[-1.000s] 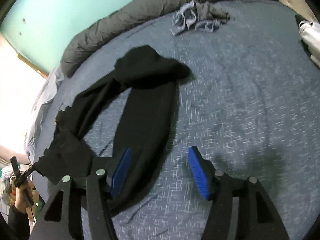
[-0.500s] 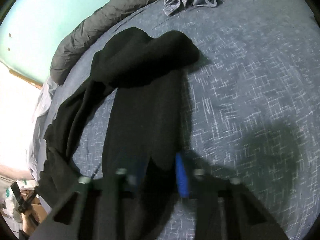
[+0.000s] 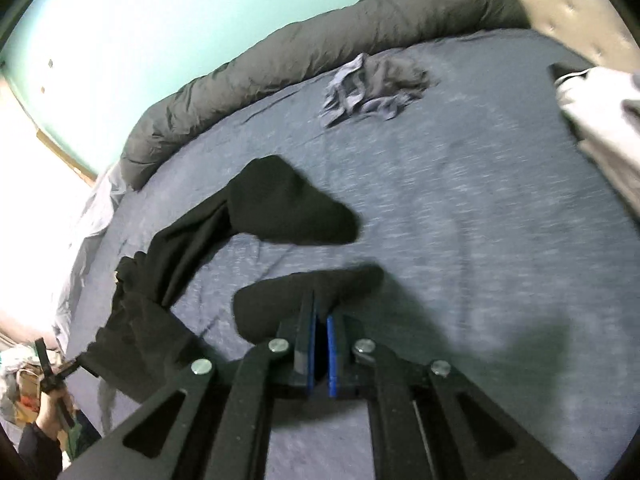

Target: Fold clothes

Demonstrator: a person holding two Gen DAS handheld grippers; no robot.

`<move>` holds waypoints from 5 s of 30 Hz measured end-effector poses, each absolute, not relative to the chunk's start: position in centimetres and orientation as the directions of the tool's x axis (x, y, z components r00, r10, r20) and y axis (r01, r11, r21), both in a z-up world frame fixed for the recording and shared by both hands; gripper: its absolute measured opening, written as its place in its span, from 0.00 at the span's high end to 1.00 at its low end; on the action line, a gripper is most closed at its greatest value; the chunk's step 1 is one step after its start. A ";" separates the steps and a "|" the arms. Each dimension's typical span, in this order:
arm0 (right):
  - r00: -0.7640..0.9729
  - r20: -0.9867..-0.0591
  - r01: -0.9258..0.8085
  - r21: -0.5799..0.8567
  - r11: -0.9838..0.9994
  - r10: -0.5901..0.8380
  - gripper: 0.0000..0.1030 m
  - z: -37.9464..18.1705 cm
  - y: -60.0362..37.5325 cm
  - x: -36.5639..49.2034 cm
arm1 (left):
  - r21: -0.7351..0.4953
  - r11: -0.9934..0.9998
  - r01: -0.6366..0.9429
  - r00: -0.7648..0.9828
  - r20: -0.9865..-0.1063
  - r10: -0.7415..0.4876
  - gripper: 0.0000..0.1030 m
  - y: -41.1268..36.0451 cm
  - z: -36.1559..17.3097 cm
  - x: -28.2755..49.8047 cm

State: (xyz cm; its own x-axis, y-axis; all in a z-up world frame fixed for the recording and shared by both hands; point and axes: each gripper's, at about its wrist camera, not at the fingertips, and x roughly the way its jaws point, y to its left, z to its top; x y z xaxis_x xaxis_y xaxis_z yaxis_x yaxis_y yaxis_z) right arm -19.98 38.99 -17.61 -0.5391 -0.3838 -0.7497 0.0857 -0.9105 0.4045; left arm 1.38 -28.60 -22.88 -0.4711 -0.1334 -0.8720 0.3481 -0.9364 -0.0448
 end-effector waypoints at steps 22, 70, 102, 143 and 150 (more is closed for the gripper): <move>-0.317 -0.892 0.081 0.312 -0.947 -0.322 0.78 -21.8 43.5 -12.8 | -0.086 -0.950 0.302 -0.435 -0.899 -0.057 0.84 -26.3 -22.9 3.6; -0.551 -0.834 -0.111 0.023 -0.994 0.042 0.96 -17.6 52.8 -14.3 | -0.204 -0.896 0.395 -0.448 -0.894 0.005 0.49 -26.9 -22.7 4.0; -0.480 -0.851 0.143 0.166 -0.976 -0.215 0.48 -19.1 42.3 -15.4 | -0.142 -0.957 0.255 -0.395 -0.918 0.031 0.87 -23.9 -26.1 2.0; -0.255 -0.903 0.618 0.123 -0.777 -0.346 0.97 -23.3 19.8 -15.7 | -0.140 -0.981 0.137 -0.446 -0.893 0.065 0.96 -24.0 -22.1 1.9; -0.201 -0.871 0.645 0.227 -0.730 -0.448 0.97 -19.7 22.5 -12.9 | -0.153 -0.980 0.128 -0.465 -0.882 0.077 0.96 -24.7 -20.0 5.5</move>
State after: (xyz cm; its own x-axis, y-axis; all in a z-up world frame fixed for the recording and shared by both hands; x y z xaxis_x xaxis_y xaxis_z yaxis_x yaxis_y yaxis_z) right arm -12.95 22.48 -19.67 -0.2011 -0.4484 -0.8709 0.6445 -0.7301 0.2270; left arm 5.51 -24.75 -20.04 -0.4648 0.0767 -0.8821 0.1278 -0.9800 -0.1526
